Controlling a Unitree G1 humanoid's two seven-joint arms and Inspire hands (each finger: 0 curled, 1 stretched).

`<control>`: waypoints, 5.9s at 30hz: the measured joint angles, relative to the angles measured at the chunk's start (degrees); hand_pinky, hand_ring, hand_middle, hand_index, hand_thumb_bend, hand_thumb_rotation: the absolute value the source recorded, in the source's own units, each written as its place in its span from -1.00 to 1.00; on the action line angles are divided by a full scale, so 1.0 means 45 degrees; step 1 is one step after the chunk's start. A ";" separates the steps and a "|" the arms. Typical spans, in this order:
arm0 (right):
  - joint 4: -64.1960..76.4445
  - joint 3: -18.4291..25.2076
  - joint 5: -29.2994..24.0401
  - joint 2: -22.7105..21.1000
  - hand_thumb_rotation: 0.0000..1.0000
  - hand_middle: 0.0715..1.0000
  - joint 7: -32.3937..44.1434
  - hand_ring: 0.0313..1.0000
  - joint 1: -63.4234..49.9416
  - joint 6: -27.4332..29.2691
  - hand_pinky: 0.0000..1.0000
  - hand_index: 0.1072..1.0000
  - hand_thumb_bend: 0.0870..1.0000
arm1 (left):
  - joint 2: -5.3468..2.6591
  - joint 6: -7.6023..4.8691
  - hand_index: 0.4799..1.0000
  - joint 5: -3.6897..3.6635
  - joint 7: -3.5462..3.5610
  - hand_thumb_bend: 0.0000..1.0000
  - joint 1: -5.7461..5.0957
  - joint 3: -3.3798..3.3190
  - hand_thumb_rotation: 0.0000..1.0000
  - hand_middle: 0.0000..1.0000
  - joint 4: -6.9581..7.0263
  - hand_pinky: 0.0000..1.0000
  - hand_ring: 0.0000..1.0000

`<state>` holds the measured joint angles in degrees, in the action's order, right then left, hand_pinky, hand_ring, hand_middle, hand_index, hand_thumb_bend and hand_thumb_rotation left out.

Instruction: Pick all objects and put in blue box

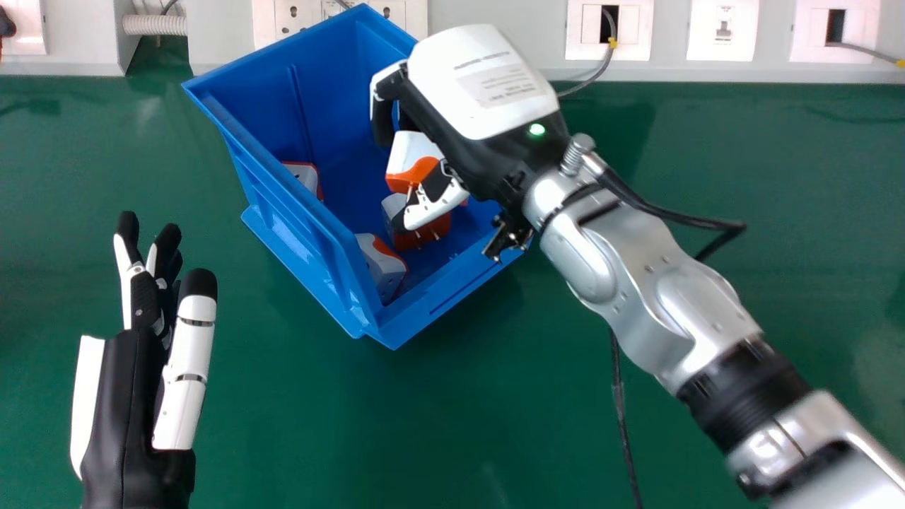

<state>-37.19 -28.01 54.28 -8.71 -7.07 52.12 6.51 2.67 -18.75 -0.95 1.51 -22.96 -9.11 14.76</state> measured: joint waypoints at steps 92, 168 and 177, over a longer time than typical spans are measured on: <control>0.7780 0.1351 -0.2950 -0.2195 0.78 1.00 -0.5177 1.00 -1.1471 0.1883 0.94 1.00 -0.58 | 0.0000 -0.0070 1.00 0.0063 -0.0074 -0.25 0.0290 0.0004 0.72 1.00 -0.0159 1.00 1.00; 0.6694 0.6322 -0.8742 0.0684 1.00 1.00 -0.1503 1.00 -1.3077 0.3908 1.00 1.00 -0.26 | 0.0597 -0.0254 0.94 -0.0808 0.0419 -0.58 0.1910 -0.1067 0.75 0.97 -0.1665 1.00 1.00; 0.6693 0.6486 -0.8724 0.0696 1.00 1.00 -0.1517 1.00 -1.3080 0.3958 0.95 1.00 -0.28 | 0.0570 -0.0493 0.98 -0.0804 0.0426 -0.54 0.1908 -0.1053 0.76 0.98 -0.1713 1.00 1.00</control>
<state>-7.08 1.17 15.02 -5.57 -13.90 -6.74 24.32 5.23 -20.97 -4.57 3.43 -14.38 -13.85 7.06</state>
